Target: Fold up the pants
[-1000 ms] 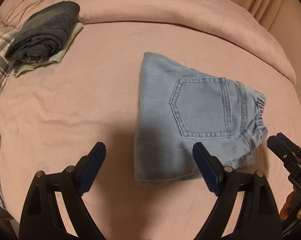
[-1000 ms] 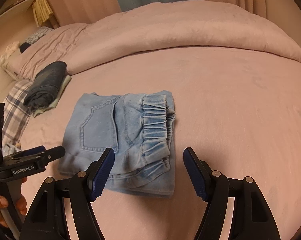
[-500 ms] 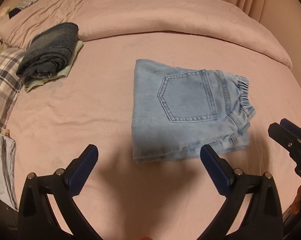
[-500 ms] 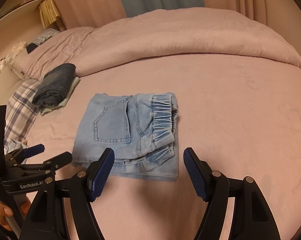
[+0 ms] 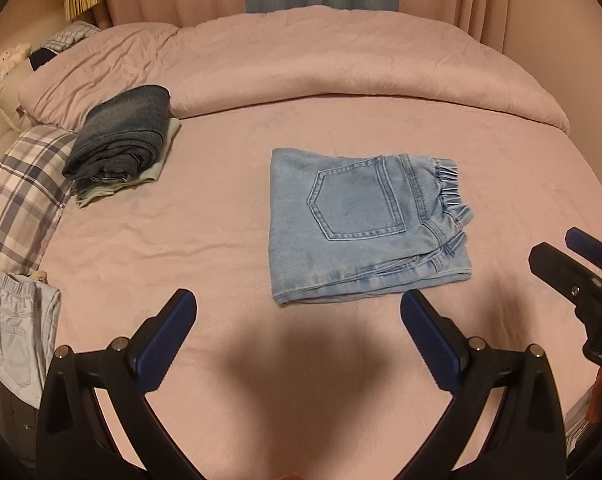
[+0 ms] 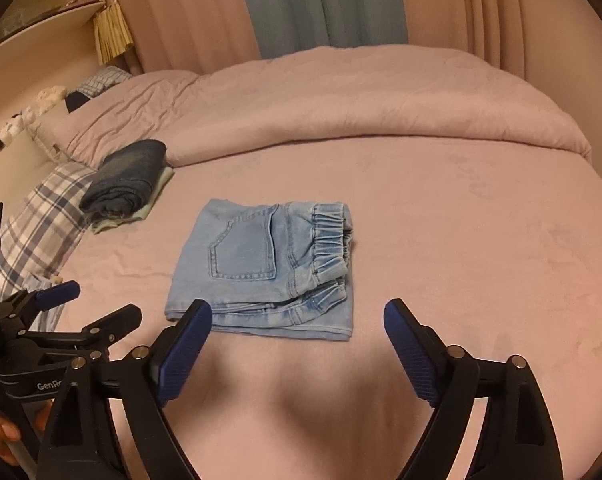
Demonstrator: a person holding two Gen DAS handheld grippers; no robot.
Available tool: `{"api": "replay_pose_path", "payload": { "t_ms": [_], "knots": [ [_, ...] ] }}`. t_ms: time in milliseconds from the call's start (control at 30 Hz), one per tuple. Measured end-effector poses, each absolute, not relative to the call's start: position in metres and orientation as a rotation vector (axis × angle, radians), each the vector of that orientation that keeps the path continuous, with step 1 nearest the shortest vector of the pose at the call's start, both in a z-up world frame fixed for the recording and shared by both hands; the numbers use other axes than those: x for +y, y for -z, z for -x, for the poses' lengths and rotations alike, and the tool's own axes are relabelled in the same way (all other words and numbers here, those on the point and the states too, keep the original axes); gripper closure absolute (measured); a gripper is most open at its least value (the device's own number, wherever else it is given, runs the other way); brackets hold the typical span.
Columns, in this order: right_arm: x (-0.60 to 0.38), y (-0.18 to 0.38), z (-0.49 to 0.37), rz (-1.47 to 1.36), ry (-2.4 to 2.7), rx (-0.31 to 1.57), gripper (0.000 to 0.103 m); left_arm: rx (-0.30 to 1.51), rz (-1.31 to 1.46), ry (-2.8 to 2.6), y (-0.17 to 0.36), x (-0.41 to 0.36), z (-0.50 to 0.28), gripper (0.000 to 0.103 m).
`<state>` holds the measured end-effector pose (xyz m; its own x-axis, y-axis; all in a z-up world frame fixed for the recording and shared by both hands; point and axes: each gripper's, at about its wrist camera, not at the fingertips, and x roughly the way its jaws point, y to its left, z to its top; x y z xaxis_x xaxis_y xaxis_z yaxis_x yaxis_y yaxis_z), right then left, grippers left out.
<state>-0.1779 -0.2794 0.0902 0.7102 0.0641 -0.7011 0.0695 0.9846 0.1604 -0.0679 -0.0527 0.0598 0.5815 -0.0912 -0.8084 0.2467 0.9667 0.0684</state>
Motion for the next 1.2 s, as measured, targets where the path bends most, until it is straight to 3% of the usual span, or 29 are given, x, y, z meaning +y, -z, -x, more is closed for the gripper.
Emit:
{"api": "replay_pose_path", "payload": {
  "t_ms": [1200],
  "knots": [
    [-0.249,-0.115,0.22,-0.11,0.008,0.727,0.011,0.858,-0.168,0.191,-0.087,-0.035,0.11,0.001]
  ]
}}
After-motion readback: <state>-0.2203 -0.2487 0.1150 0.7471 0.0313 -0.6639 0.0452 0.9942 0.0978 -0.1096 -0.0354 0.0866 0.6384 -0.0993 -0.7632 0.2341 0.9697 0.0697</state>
